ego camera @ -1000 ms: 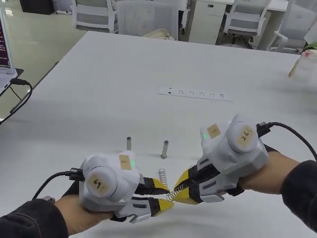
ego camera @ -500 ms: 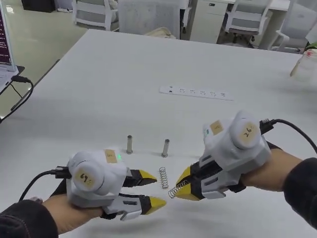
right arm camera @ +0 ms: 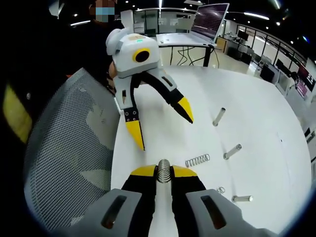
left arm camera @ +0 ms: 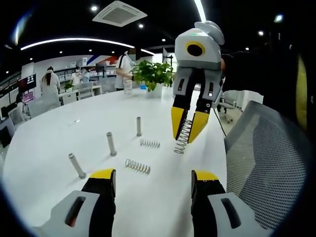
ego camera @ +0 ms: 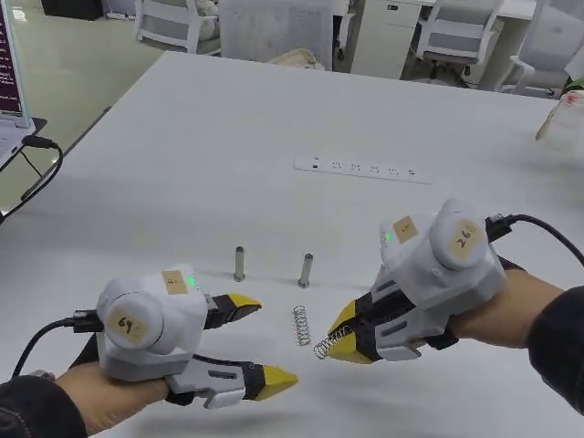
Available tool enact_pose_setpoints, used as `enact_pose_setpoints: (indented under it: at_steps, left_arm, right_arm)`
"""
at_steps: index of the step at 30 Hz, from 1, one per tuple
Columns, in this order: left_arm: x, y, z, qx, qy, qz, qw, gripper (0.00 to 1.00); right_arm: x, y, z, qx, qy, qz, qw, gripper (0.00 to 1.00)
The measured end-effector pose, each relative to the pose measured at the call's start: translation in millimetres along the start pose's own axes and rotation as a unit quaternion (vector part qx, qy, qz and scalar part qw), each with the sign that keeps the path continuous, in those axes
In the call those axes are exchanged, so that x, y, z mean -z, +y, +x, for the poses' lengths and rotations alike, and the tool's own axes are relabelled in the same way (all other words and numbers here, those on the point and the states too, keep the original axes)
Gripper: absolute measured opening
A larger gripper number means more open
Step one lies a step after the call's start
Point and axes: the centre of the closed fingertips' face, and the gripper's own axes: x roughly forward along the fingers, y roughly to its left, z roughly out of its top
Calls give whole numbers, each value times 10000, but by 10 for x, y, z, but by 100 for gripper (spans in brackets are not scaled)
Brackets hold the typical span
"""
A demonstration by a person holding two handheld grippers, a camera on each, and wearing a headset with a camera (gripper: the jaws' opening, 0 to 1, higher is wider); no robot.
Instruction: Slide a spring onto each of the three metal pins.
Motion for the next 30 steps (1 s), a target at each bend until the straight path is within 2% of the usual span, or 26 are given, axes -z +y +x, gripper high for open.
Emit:
enact_pose_setpoints:
  at_steps: [16, 30]
  left_arm:
    - [99, 161, -69, -361, -53, -223, 9991, 77]
    - [192, 182, -145, -487, -38, -359, 9982, 76]
  right_arm:
    - [32, -149, -164, 183, -18, 56, 9998, 8]
    - [113, -267, -414, 388, 20, 109, 9992, 8]
